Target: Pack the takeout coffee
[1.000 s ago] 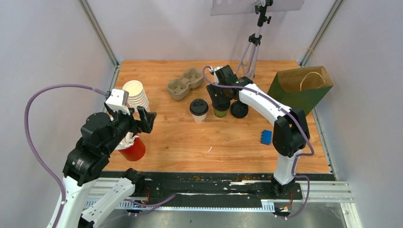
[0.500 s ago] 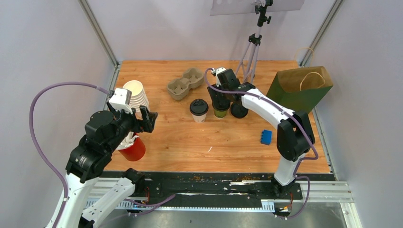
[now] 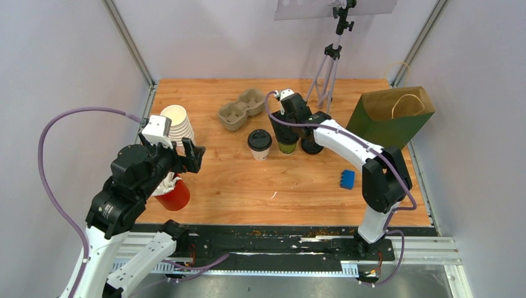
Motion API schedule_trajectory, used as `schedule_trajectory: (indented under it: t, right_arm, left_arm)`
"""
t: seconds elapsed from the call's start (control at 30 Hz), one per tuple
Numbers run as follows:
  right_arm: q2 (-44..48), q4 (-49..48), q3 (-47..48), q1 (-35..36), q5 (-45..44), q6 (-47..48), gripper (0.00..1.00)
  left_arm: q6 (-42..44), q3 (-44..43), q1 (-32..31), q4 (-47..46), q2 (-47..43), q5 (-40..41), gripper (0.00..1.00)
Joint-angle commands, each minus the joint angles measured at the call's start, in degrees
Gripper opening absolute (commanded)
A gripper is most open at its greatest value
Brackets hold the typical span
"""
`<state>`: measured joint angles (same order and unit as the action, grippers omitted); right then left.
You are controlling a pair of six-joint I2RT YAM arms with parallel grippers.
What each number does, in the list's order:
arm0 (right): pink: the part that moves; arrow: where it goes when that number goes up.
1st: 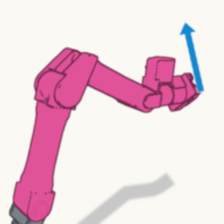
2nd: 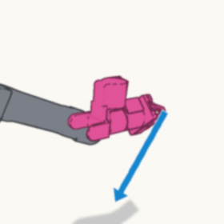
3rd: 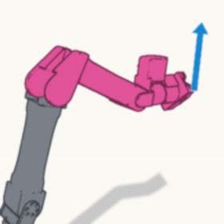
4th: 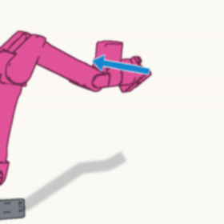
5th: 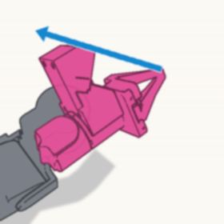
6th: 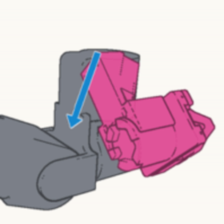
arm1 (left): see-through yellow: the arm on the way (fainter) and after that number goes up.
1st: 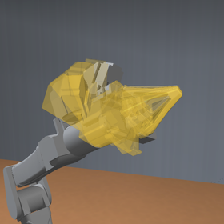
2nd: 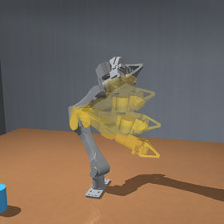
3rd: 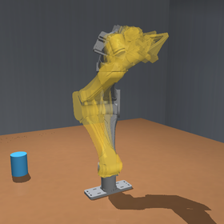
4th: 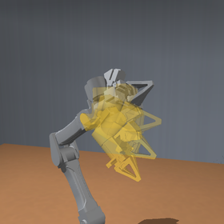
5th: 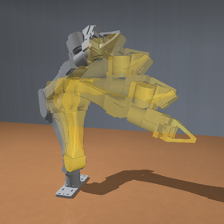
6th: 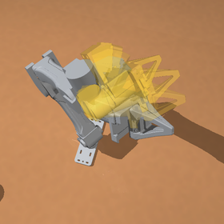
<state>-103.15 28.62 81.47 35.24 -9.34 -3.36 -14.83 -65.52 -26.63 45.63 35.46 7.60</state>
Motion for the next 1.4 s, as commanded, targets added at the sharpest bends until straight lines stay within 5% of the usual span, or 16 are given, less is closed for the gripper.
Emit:
schedule_trajectory:
  t: [0.0, 0.33, 0.83, 0.97, 1.2, 1.37]
  right_arm:
    - [-5.8, 9.7, -4.5, -0.2, 3.7, -1.4, 0.75]
    - [-3.5, 11.3, 7.1, -5.2, 15.7, -1.7, 0.86]
    - [-1.5, 17.5, 16.2, -6.4, 16.1, 0.8, 0.96]
    - [-0.7, 18.8, 16.9, -6.6, 15.4, 0.9, 0.87]
    - [0.3, 20.8, 18.9, -6.5, 18.5, 1.6, 0.54]
    - [1.0, 20.1, 18.3, -6.6, 18.4, 2.0, 0.44]
  left_arm:
    - [0.2, -1.2, -0.1, -0.3, 0.3, 0.2, 1.00]
    - [-0.7, -2.1, -0.1, 0.2, 0.3, -0.6, 1.00]
    - [-1.4, -1.2, -0.1, -0.8, 1.6, -3.5, 1.00]
    - [-3.7, 0.5, -0.1, -2.5, 3.4, -6.4, 1.00]
    - [-5.0, 6.1, -0.1, -7.7, 5.9, -17.5, 1.00]
    - [-7.0, 7.2, -0.1, -9.4, 8.8, -21.7, 0.96]
